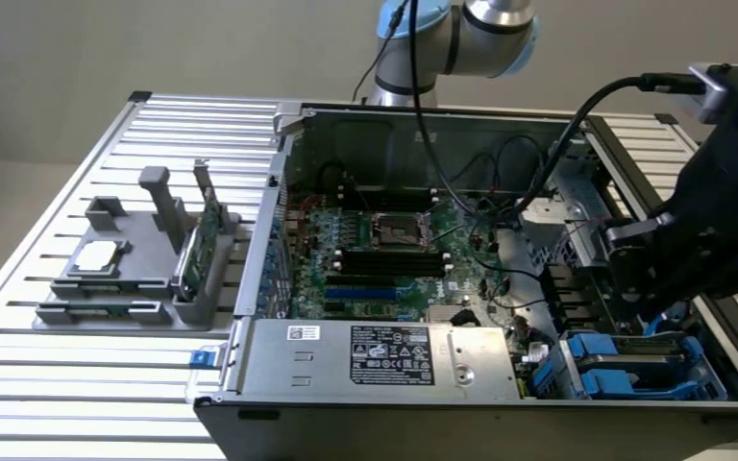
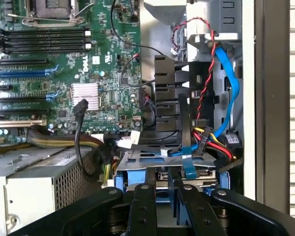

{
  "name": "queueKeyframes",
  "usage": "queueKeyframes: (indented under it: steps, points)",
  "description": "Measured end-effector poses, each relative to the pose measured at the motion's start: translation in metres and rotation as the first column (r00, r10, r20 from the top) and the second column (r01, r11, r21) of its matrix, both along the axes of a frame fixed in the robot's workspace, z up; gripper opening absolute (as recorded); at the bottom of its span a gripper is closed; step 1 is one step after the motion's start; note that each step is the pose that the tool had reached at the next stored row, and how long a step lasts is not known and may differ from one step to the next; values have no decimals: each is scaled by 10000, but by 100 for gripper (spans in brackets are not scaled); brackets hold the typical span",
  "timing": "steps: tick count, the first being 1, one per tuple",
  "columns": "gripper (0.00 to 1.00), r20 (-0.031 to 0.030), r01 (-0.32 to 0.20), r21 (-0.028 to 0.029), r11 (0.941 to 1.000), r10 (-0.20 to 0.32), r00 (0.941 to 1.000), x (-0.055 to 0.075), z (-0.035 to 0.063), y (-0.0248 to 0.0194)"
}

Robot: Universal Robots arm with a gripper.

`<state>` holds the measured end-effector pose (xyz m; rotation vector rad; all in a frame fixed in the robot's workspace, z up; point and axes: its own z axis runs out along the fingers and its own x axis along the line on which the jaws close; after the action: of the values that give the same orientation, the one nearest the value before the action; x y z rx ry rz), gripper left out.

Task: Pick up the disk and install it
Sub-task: 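Insert the first disk wire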

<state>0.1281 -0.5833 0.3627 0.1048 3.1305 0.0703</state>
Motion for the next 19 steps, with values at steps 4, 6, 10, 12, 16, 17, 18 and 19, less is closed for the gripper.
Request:
queueKeyframes:
  steps: [4, 6, 10, 12, 16, 17, 18, 19]
  points:
    - [25, 0, 735, -1, 9973, -735, 9973, 0, -2, 0]
    - [25, 0, 1093, -1, 9940, -1093, 9940, 0, -3, 0]
    - [25, 0, 1806, -1, 9836, -1806, 9836, 0, -5, 0]
    - [25, 0, 2173, -1, 9761, -2173, 9761, 0, -6, 0]
    - [25, 0, 2869, 0, 9580, -2869, 9580, 0, -8, 0]
    - [25, 0, 3042, -1, 9526, -3042, 9526, 0, -8, 0]
    - [25, 0, 3212, 0, 9470, -3212, 9470, 0, -8, 0]
    - [25, 0, 3393, -1, 9407, -3393, 9407, 0, -8, 0]
